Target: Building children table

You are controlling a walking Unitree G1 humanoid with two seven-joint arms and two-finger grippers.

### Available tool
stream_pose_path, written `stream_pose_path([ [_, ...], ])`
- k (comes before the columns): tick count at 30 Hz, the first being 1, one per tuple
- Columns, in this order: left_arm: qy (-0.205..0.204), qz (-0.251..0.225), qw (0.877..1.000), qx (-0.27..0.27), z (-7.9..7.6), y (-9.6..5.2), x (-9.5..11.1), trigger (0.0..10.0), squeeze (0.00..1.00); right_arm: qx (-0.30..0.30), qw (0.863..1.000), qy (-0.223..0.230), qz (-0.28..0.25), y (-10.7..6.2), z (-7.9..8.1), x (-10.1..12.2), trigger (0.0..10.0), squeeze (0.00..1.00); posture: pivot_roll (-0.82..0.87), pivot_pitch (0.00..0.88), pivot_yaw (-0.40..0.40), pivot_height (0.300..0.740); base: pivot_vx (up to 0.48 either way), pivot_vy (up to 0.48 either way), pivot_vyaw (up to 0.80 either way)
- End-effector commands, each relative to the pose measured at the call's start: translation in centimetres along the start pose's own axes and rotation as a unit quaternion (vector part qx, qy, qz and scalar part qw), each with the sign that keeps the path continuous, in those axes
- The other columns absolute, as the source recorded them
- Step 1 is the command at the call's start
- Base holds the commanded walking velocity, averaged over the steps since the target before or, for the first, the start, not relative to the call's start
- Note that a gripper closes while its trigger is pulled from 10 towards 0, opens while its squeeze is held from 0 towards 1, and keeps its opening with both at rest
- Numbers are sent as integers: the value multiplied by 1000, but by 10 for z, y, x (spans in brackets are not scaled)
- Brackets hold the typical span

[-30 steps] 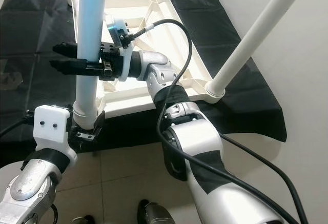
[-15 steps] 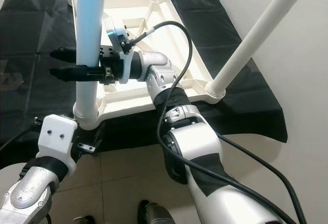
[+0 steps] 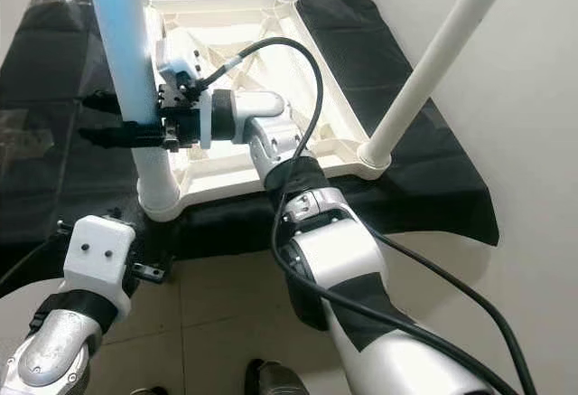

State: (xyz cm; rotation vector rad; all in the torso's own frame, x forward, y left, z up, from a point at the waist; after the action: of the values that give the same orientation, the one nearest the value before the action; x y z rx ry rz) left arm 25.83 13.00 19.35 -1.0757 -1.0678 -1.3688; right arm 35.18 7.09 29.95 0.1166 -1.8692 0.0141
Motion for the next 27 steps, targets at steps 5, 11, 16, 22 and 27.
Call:
stream_pose_path([
  [5,6,9,1000,18,5,0,-8,10000,0,-111,972,153,142,-17,5,-104,10000,0,132,245,-155,740,0,0,0],
  [11,6,8,1000,24,7,3,-10,10000,0,-232,946,177,145,-33,-18,-113,10000,0,130,241,-155,740,0,0,0],
  [16,4,5,1000,27,9,5,-10,10000,0,-320,920,183,133,-51,-35,-115,10000,0,125,233,-151,740,0,0,0],
  [22,5,-1,1000,27,11,9,-9,10000,0,-471,857,169,119,-85,-60,-115,10000,0,121,223,-148,740,0,0,0],
  [27,7,-7,1000,27,13,12,-7,10000,0,-539,823,140,116,-102,-68,-111,10000,0,118,217,-145,740,0,0,0],
])
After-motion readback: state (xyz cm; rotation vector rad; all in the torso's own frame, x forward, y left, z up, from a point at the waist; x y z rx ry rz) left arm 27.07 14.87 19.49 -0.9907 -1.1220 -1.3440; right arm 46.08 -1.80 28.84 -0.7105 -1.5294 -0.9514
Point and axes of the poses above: a point about 5 cm out from each wrist's last joint towards the gripper, its own y axis pointing out of the wrist towards the gripper, its own x axis along the axis of the wrist's last joint, z = x × y, the point moved 6 cm from there along y, pointing out of the wrist towards the gripper, and after that the axes turned 2 degrees about -y, right-handed, at the moved point
